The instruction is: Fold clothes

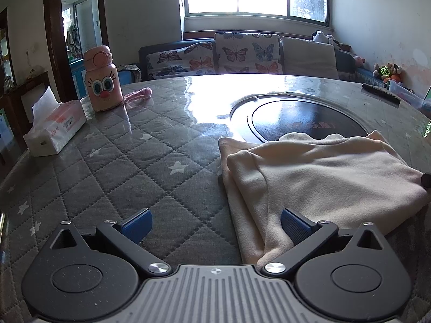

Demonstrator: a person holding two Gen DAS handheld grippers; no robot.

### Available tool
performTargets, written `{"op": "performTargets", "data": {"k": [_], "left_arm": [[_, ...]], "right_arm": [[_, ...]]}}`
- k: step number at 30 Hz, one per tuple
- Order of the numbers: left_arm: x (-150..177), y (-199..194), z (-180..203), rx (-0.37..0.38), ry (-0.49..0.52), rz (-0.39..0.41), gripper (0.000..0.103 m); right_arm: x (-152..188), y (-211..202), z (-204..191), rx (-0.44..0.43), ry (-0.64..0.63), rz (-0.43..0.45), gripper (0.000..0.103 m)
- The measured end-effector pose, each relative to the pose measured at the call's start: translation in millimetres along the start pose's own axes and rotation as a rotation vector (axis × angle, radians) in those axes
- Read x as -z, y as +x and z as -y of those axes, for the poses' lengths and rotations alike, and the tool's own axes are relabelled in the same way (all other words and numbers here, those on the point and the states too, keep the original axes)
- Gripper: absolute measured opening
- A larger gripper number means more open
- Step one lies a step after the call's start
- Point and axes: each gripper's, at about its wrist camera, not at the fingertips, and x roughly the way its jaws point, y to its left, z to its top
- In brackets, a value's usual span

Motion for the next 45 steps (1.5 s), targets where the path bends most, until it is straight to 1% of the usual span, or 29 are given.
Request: {"op": "performTargets", "data": {"k": [1,2,4,9,11,12,14,15,16,17,19,20,21,22,23,24,25,26,27,28,29,31,32,33,34,35,39,43,45], "left_arm": [[-0.3,0.1,-0.1,0.0,-0.002,-0.001,0.103],[-0.8,0.0,-0.4,0.001,-0.007,-0.002,0.103],[-2.4,-0.5,-1.1,0.006,-0.021,-0.004,0.103],[-7.7,2.1,-2.3,0.039,-0.062,-0.01,0.102],[-10.1,4.8,-2.6,0.055,-0.078,-0.017,0.101],[-11.3,6.1,-2.8,0.062,-0.087,-0.02,0.1],[-13.8,8.8,-3.2,0.078,-0.103,-0.027,0.091],[-15.0,10.2,-3.4,0.085,-0.111,-0.031,0.089],[-16.2,11.5,-3.6,0.093,-0.119,-0.034,0.084],[-17.6,13.6,-4.8,0.105,-0.134,-0.041,0.079],[-20.4,17.9,-8.5,0.138,-0.17,-0.054,0.074],[-22.0,20.2,-9.7,0.149,-0.184,-0.06,0.071],[-23.4,21.9,-10.2,0.155,-0.191,-0.062,0.07],[-24.8,23.2,-10.5,0.16,-0.195,-0.061,0.067],[-26.1,24.5,-10.7,0.166,-0.199,-0.062,0.064],[-27.1,25.7,-10.8,0.175,-0.206,-0.065,0.062],[-28.1,27.0,-10.9,0.187,-0.213,-0.067,0.058],[-29.0,28.4,-11.1,0.2,-0.22,-0.069,0.054],[-29.7,29.5,-11.2,0.21,-0.227,-0.071,0.053],[-29.9,30.4,-11.8,0.22,-0.236,-0.072,0.049],[-30.0,31.3,-12.7,0.231,-0.247,-0.074,0.042],[-30.2,32.0,-14.1,0.247,-0.263,-0.074,0.034],[-30.3,31.2,-14.3,0.248,-0.266,-0.07,0.03],[-30.5,30.5,-14.5,0.249,-0.269,-0.066,0.029],[-30.6,29.7,-14.7,0.251,-0.272,-0.062,0.027],[-30.7,28.9,-15.0,0.252,-0.274,-0.059,0.025],[-31.1,25.9,-15.8,0.258,-0.286,-0.044,0.022],[-31.6,22.8,-16.6,0.263,-0.297,-0.029,0.019],[-31.8,21.3,-17.1,0.266,-0.302,-0.021,0.018]], "right_arm": [[-0.3,0.9,0.1,-0.005,0.004,-0.004,0.103],[2.3,7.0,-1.0,-0.021,-0.004,-0.032,0.103],[6.5,10.6,-0.7,-0.028,0.001,-0.039,0.103],[-3.4,15.6,15.9,-0.092,0.124,-0.066,0.102],[-7.7,20.4,23.4,-0.125,0.178,-0.09,0.098],[-9.0,23.5,26.2,-0.141,0.205,-0.1,0.093],[-10.9,29.6,29.7,-0.169,0.244,-0.11,0.089],[-12.0,33.9,31.5,-0.183,0.266,-0.116,0.085],[-13.2,38.1,33.2,-0.198,0.289,-0.122,0.08],[-14.7,44.7,34.9,-0.211,0.309,-0.129,0.078],[-16.7,51.4,36.3,-0.222,0.33,-0.137,0.068],[-17.6,55.2,36.7,-0.23,0.342,-0.14,0.065],[-18.6,59.0,37.2,-0.237,0.354,-0.142,0.061],[-19.6,62.8,37.6,-0.244,0.366,-0.145,0.057],[-20.4,64.3,37.9,-0.247,0.369,-0.144,0.056],[-21.3,65.6,38.2,-0.25,0.372,-0.143,0.052],[-21.6,66.1,38.2,-0.252,0.374,-0.141,0.047],[-21.9,66.6,38.2,-0.254,0.376,-0.139,0.045],[-22.3,67.0,38.3,-0.256,0.379,-0.137,0.041],[-22.6,67.5,38.3,-0.258,0.381,-0.136,0.037],[-23.0,68.0,38.3,-0.26,0.383,-0.134,0.035],[-23.6,68.9,38.4,-0.263,0.388,-0.13,0.026],[-24.0,69.4,38.4,-0.265,0.39,-0.128,0.024],[-24.3,69.8,38.5,-0.267,0.392,-0.126,0.019],[-24.7,70.3,38.5,-0.269,0.395,-0.125,0.018],[-24.2,71.1,40.1,-0.276,0.404,-0.128,0.017],[-23.4,74.0,40.5,-0.282,0.415,-0.133,0.015],[-27.0,70.0,38.4,-0.273,0.411,-0.117,0.008],[-34.2,65.1,38.0,-0.271,0.402,-0.1,0.008]]}}
